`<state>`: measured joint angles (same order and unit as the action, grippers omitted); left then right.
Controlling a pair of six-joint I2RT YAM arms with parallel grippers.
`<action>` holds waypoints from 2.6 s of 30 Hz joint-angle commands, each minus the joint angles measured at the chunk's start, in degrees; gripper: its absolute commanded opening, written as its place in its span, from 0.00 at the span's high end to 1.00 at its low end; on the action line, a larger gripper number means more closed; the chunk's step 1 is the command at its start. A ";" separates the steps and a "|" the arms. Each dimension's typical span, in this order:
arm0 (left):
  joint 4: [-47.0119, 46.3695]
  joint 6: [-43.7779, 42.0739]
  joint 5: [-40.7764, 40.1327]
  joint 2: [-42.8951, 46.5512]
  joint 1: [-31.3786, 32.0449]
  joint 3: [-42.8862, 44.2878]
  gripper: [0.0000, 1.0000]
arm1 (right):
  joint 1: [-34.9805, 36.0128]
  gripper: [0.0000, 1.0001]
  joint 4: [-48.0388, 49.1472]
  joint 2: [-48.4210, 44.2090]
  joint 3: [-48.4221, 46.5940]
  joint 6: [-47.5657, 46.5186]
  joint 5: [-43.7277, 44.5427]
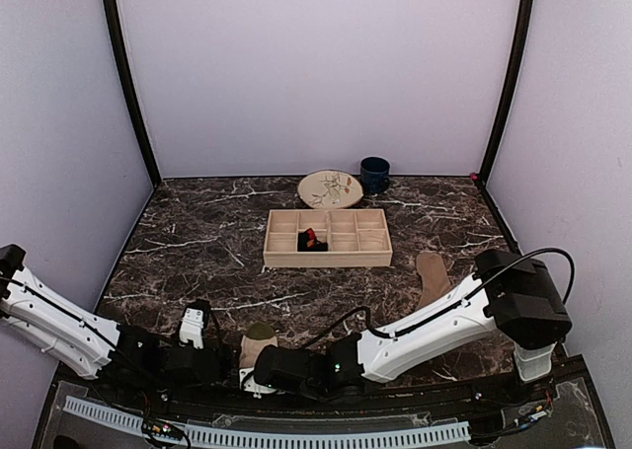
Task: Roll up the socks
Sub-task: Roll the sock at the center of the board.
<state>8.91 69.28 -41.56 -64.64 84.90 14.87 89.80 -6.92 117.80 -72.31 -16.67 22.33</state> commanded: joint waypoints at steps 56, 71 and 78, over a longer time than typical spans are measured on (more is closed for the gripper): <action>-31.07 -31.81 12.52 5.84 3.25 -9.80 0.03 | -17.30 0.90 -17.36 6.38 -9.66 5.98 -46.98; -38.03 -36.18 11.84 0.48 3.43 -10.23 0.05 | -17.64 0.89 -20.18 8.49 -12.45 4.89 -50.40; -41.70 -36.25 12.07 -6.10 3.45 -9.40 0.12 | -18.11 0.89 -20.89 8.57 -13.22 4.84 -51.81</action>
<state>-30.98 33.82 -30.09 -67.29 88.03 4.78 71.55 -23.11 123.61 -85.47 -11.49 -28.42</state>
